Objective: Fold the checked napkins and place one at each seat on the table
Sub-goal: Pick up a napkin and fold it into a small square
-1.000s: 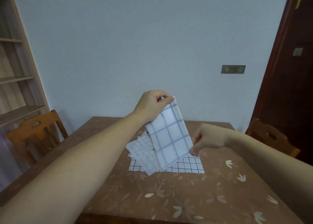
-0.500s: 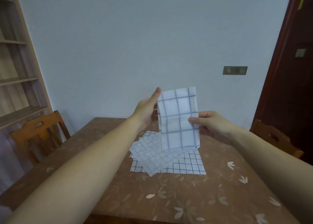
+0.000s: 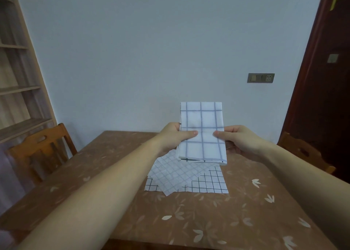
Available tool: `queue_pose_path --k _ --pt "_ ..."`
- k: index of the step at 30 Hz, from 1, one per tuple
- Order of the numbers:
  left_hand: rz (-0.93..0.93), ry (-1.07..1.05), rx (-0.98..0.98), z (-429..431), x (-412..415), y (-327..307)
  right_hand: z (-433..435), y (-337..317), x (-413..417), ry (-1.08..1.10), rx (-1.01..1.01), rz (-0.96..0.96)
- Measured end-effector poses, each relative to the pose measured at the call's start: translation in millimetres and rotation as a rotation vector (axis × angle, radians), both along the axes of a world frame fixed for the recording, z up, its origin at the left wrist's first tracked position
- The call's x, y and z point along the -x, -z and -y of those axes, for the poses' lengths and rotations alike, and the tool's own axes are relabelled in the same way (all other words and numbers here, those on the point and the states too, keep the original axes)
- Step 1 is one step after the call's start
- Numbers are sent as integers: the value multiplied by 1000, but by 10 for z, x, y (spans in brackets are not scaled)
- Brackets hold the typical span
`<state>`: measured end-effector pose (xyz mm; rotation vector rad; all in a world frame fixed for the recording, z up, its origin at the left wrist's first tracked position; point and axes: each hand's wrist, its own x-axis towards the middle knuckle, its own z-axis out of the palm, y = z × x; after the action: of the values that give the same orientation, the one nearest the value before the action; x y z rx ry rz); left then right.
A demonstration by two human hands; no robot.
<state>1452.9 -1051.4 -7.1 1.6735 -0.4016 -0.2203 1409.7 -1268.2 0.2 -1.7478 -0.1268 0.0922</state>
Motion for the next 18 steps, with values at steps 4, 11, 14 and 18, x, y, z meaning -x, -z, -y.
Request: queue_pose_path --k 4,11,14,18 --pt "-40 46 82 7 39 -10 38 -11 29 -17 -48 -18" --pt "-79 102 214 23 95 -36 36 -61 26 -82 -201 -23" --pt "-86 83 195 6 115 -63 38 -68 24 -78 -201 -26" --pt "-84 92 148 -20 161 -91 45 -59 16 -98 -209 -44"
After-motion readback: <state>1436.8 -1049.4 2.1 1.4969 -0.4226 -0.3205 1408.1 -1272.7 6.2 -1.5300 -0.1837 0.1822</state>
